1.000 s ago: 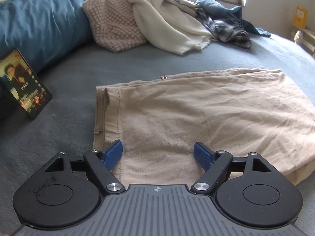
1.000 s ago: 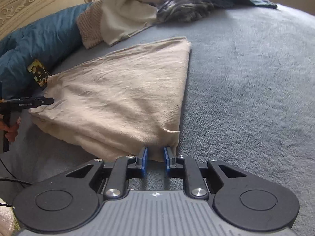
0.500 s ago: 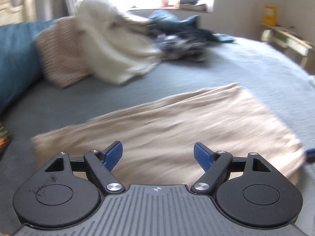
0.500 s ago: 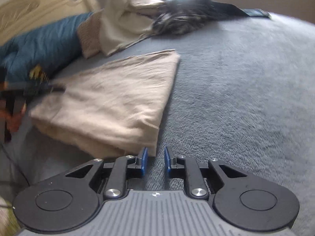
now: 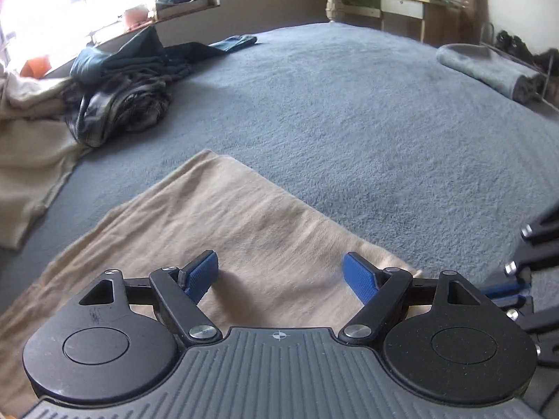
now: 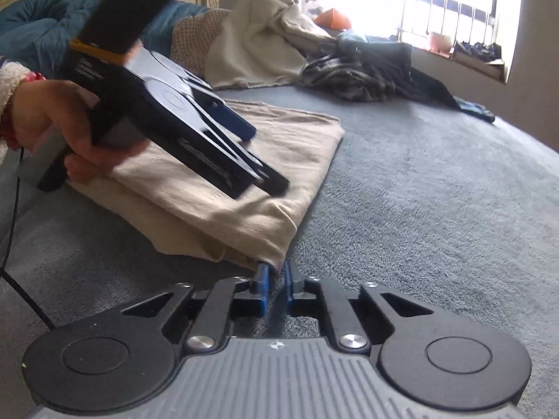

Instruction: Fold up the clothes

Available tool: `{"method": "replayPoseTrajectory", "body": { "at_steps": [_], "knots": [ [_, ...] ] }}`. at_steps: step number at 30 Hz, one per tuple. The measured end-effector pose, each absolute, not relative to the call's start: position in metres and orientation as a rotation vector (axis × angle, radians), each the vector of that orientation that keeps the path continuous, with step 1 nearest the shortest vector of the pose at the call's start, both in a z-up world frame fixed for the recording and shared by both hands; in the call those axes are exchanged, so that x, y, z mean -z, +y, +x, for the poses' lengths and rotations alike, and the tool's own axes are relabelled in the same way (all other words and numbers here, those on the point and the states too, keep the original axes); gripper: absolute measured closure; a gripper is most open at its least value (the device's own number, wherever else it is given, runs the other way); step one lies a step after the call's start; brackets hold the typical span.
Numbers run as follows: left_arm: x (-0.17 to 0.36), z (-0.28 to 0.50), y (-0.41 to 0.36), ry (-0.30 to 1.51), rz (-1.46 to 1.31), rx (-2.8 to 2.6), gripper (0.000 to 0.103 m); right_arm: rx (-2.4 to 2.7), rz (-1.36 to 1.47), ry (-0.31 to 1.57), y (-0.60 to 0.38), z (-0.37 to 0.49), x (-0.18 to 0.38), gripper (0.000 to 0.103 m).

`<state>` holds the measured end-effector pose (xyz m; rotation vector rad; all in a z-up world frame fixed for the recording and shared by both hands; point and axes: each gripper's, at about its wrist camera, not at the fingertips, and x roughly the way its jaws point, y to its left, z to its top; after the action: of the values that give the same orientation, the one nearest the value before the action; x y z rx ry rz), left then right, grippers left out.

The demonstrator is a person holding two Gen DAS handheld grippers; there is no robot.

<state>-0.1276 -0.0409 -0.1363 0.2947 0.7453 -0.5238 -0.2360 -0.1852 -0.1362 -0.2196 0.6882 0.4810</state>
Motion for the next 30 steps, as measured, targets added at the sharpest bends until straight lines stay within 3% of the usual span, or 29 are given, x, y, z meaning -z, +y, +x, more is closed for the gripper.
{"method": "replayPoseTrajectory", "body": {
  "at_steps": [18, 30],
  "knots": [
    [0.139, -0.121, -0.036, 0.764, 0.218, 0.5, 0.02, -0.493, -0.18, 0.727, -0.182, -0.265, 0.13, 0.103],
    [0.093, -0.162, 0.014, 0.758, 0.12, 0.511, 0.02, -0.468, 0.327, 0.723, -0.24, -0.219, 0.108, 0.102]
  ]
}}
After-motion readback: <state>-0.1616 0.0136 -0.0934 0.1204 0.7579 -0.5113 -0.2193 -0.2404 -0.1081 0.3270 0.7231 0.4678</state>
